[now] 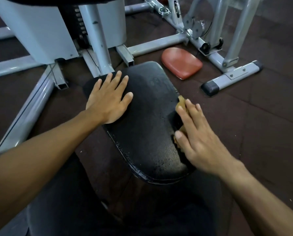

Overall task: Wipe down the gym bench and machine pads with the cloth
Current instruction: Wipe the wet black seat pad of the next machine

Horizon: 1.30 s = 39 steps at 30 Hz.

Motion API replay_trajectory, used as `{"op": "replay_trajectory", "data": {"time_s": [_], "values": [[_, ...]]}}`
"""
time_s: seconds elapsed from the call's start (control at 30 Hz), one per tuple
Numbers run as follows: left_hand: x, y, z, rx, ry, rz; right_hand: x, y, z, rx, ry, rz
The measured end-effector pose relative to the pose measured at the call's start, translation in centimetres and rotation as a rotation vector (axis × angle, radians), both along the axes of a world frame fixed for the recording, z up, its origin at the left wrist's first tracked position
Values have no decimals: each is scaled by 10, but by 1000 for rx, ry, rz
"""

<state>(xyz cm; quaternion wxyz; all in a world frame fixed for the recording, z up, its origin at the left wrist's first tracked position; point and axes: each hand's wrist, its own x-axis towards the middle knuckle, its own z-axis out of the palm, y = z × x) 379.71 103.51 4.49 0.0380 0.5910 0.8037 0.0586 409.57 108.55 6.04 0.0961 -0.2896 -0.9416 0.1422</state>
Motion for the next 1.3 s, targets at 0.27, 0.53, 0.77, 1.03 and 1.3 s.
{"op": "replay_trajectory", "data": {"time_s": [0.27, 0.53, 0.77, 1.03, 1.3], "values": [[-1, 0, 0, 20, -14, 4, -73, 61, 2, -86, -43, -96], [-3, 1, -4, 32, 11, -1, -50, -100, 8, 123, -140, 243], [-1, -1, -1, 53, -45, 11, -90, -63, 9, 74, -90, 204], [1, -2, 0, 55, -46, 13, -121, 96, -6, 41, -90, -23], [-1, -2, -1, 54, -40, -4, -41, 50, -1, -102, 89, -98]]}}
